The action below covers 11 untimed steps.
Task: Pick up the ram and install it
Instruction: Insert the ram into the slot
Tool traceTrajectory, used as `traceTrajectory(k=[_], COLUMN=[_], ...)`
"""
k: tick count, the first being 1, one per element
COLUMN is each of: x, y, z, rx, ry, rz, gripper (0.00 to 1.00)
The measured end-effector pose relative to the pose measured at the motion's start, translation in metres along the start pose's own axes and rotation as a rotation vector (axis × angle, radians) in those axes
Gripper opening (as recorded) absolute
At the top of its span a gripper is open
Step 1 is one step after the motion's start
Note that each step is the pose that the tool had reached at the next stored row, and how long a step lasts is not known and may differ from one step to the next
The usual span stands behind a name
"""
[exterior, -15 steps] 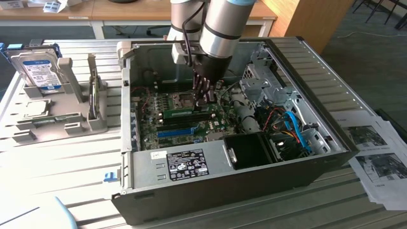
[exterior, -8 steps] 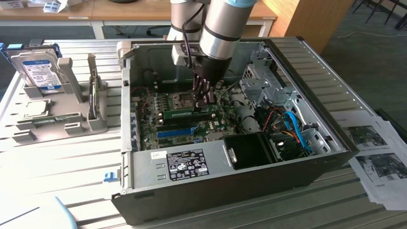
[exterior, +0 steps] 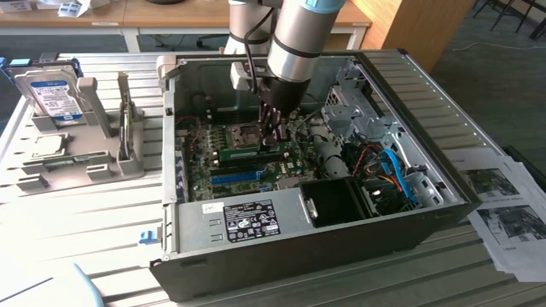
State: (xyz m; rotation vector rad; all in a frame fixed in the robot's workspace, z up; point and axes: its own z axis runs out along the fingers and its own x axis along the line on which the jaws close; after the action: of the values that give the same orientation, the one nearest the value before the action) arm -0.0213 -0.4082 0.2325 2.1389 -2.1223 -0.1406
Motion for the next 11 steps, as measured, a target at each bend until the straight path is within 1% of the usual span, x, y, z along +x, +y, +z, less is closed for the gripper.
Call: traceTrajectory(k=[6,11], x=[0.0,-0.0001], y=[0.0,0.0], z=[0.0002,0.0005], rx=[0.0001,-0.0001], ry=[-0.0004,-0.0018], rz=[0.002,0.01], gripper=[0.11,0.11])
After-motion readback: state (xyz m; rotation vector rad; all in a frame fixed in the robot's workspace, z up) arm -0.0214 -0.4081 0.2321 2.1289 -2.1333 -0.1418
